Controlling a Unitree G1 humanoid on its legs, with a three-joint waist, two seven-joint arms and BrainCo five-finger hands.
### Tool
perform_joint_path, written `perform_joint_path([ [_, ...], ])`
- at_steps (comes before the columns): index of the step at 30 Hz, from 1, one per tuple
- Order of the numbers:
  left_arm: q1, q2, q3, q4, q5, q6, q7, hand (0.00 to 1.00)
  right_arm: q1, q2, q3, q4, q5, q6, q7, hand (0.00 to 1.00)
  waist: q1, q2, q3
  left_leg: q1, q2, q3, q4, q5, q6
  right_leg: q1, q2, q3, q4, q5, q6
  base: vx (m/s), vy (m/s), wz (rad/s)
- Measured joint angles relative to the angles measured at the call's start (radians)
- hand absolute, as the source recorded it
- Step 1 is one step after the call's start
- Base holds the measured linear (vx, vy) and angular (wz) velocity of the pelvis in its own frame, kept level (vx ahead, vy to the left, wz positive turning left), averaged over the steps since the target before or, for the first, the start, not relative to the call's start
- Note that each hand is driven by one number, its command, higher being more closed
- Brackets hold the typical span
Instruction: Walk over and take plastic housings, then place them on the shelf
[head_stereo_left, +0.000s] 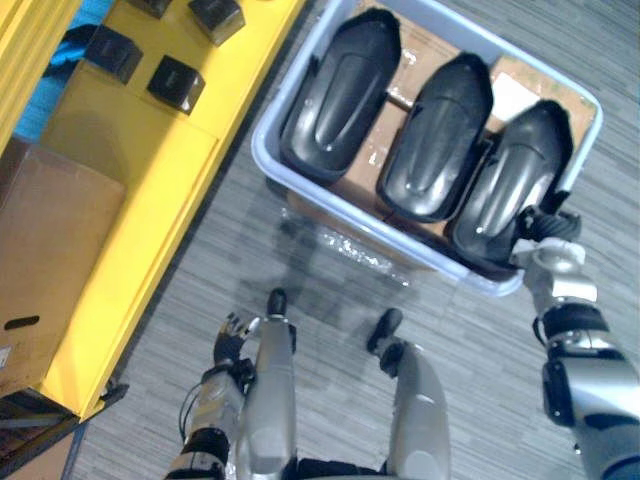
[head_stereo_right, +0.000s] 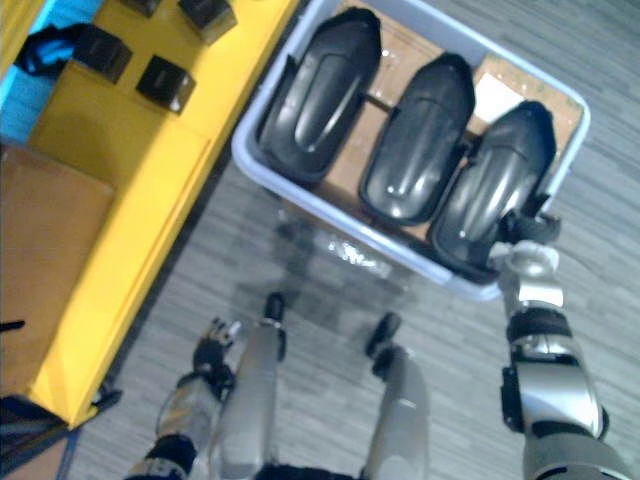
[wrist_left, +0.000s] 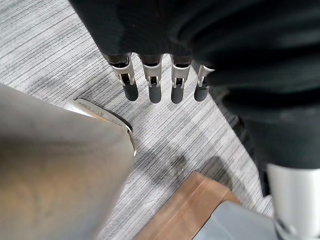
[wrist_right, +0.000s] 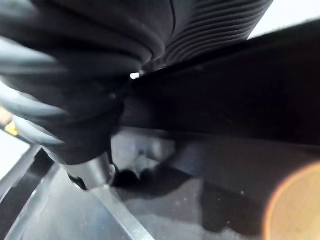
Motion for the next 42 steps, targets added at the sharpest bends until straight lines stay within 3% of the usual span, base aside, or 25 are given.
perform_joint_path([
  [8,0.008,-0.002,0.01,-0.006,-0.016,-0.01,-0.01,0.0,0.013,0.009,0.0,0.002,-0.056,0.0,-0.019,1.0,0.0,-0.001,-0.001,-0.002,0.011,0.009,0.032,-0.003,-0.003,0.012,0.003,-0.001,0.012,0.001,0.0,0.0,0.0,0.0],
  [14,0.034,0.001,0.009,-0.093,-0.068,-0.021,0.01,0.0,0.063,0.029,-0.007,-0.01,-0.105,0.0,-0.046,1.0,0.0,-0.004,-0.007,0.07,0.023,0.026,0.02,-0.01,0.009,0.088,0.007,-0.012,-0.009,-0.004,0.001,-0.01,0.0,0.02],
  [18,0.059,0.053,-0.014,-0.25,-0.075,-0.023,0.033,0.0,0.125,0.025,-0.065,-0.055,-0.135,-0.004,-0.078,1.0,-0.004,-0.008,-0.011,0.159,0.02,0.053,-0.038,-0.005,0.023,0.161,0.006,-0.003,-0.059,0.002,0.01,0.01,-0.001,-0.02],
  [22,0.106,0.145,-0.024,-0.445,-0.058,0.0,0.066,0.0,0.182,-0.004,-0.097,-0.103,-0.174,-0.006,-0.104,1.0,-0.03,-0.012,-0.016,0.262,0.018,0.082,-0.101,0.0,0.026,0.255,0.015,0.007,-0.136,0.026,0.024,0.09,0.021,-0.09],
  [24,0.111,0.203,-0.01,-0.563,-0.014,0.044,0.081,0.0,0.23,-0.065,-0.141,-0.181,-0.219,-0.009,-0.118,1.0,-0.041,-0.009,-0.017,0.309,0.013,0.097,-0.149,0.012,0.023,0.305,0.019,0.007,-0.196,0.054,0.036,0.12,0.04,-0.07],
  [28,0.104,0.25,0.047,-0.733,0.052,0.112,0.079,0.0,0.295,-0.08,-0.238,-0.379,-0.271,-0.013,-0.157,1.0,-0.069,-0.011,-0.035,0.405,0.004,0.121,-0.219,0.03,0.008,0.394,0.022,0.007,-0.276,0.084,0.045,0.15,0.023,-0.06],
  [32,0.064,0.273,0.047,-0.871,0.094,0.189,0.046,0.0,0.369,-0.077,-0.241,-0.612,-0.394,-0.022,-0.153,1.0,-0.086,-0.009,-0.143,0.479,-0.002,0.142,-0.277,0.037,0.0,0.469,0.026,0.003,-0.36,0.097,0.051,0.2,0.0,-0.07],
  [35,0.007,0.279,0.005,-0.915,0.125,0.247,0.002,0.0,0.372,-0.068,-0.209,-0.716,-0.475,-0.058,-0.147,1.0,-0.093,-0.009,-0.195,0.521,-0.003,0.146,-0.308,0.037,0.0,0.516,0.033,0.0,-0.41,0.106,0.055,0.14,-0.013,-0.05],
  [38,-0.072,0.311,-0.079,-0.913,0.13,0.316,-0.048,0.0,0.342,-0.045,-0.113,-0.78,-0.552,-0.123,-0.101,1.0,-0.102,-0.011,-0.217,0.572,-0.003,0.167,-0.341,0.038,-0.002,0.556,0.037,0.003,-0.441,0.112,0.056,0.08,-0.009,-0.09],
  [40,-0.138,0.311,-0.12,-0.903,0.126,0.347,-0.078,0.0,0.311,-0.03,-0.045,-0.796,-0.582,-0.174,-0.056,1.0,-0.11,-0.011,-0.238,0.589,-0.005,0.17,-0.36,0.039,-0.003,0.566,0.037,0.004,-0.452,0.115,0.056,0.04,-0.001,-0.07],
  [42,-0.19,0.312,-0.154,-0.879,0.124,0.361,-0.083,0.0,0.282,-0.018,-0.005,-0.796,-0.597,-0.197,-0.025,1.0,-0.112,-0.009,-0.245,0.602,-0.007,0.171,-0.368,0.04,-0.005,0.579,0.037,0.003,-0.462,0.119,0.056,0.02,0.0,-0.01],
])
